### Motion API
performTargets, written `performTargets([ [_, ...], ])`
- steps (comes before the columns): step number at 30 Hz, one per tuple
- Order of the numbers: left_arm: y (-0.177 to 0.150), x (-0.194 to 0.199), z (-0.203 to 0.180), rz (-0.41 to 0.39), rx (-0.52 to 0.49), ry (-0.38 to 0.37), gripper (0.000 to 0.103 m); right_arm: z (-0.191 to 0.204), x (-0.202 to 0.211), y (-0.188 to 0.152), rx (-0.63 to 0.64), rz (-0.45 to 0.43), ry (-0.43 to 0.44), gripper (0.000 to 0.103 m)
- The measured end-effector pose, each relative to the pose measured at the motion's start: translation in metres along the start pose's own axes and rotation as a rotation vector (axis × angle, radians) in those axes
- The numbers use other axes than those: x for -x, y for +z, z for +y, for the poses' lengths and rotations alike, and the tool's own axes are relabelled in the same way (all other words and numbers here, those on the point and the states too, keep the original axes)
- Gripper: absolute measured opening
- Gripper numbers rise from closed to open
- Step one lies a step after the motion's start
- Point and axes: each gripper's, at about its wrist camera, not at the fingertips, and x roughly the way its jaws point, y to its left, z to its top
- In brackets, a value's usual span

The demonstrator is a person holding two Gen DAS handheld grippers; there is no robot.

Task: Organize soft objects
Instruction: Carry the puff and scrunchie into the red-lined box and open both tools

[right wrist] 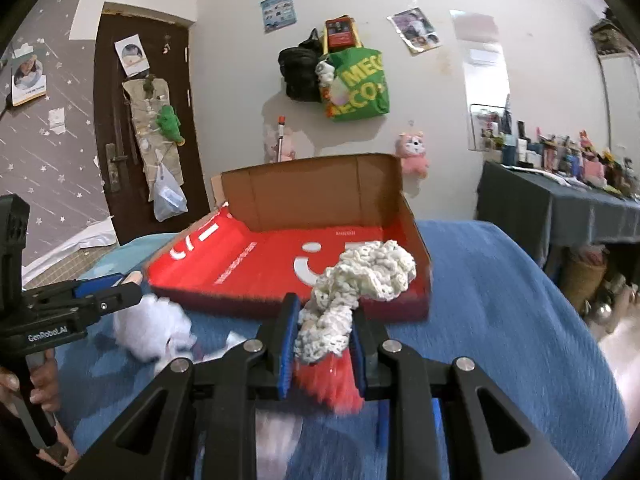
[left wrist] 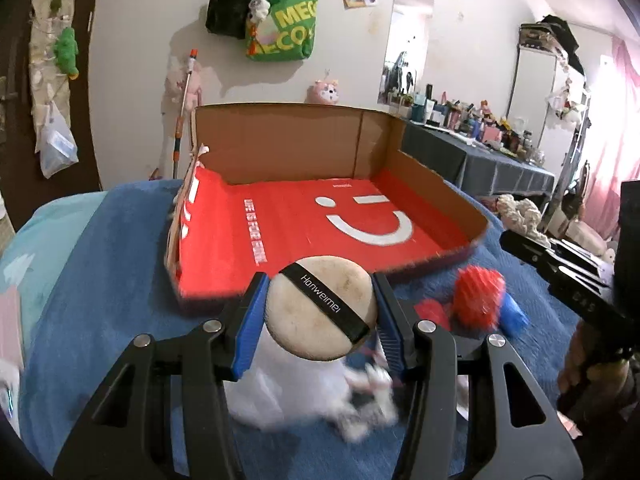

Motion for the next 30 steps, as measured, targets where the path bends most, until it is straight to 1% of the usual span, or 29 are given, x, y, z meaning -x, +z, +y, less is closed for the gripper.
performTargets([
  [3,0.019,-0.028,0.010,0.025,-0.040,0.059,0.049,-0.004,-0.031,0.021,0.030,0.039,0.020,0.025],
  [4,0.024,-0.038,0.013,0.040,-0.045,0.063,0.049,-0.004,-0.043,0.027,0.049,0.064,0.022,0.025],
  [9,0.040,-0.082,0.025,0.134,-0.080,0.066,0.049,-0.009,-0.100,0.049,0.103,0.196,0.006,0.025],
  [10,0.041,-0.089,0.025,0.151,-0.088,0.072,0.049,-0.011,-0.113,0.052,0.100,0.234,0.018,0.025],
  [11,0.041,-0.096,0.026,0.168,-0.098,0.075,0.049,-0.012,-0.119,0.053,0.097,0.260,0.027,0.025],
  [13,0.040,-0.109,0.025,0.217,-0.112,0.070,0.049,-0.014,-0.134,0.052,0.110,0.312,0.013,0.025],
  [15,0.039,-0.117,0.025,0.263,-0.120,0.047,0.049,-0.018,-0.149,0.052,0.113,0.367,0.015,0.025],
  [18,0.039,-0.124,0.025,0.288,-0.149,0.059,0.049,-0.025,-0.166,0.047,0.080,0.453,0.037,0.025],
  [22,0.040,-0.135,0.028,0.348,-0.147,0.033,0.049,-0.034,-0.184,0.040,0.037,0.544,0.057,0.025],
  [24,0.041,-0.141,0.029,0.373,-0.151,0.032,0.049,-0.034,-0.187,0.037,0.052,0.567,0.048,0.025],
  [26,0.039,-0.145,0.030,0.392,-0.153,0.029,0.049,-0.032,-0.188,0.036,0.057,0.582,0.059,0.025],
  [30,0.036,-0.152,0.032,0.431,-0.145,0.017,0.049,-0.031,-0.192,0.035,0.066,0.602,0.055,0.026],
])
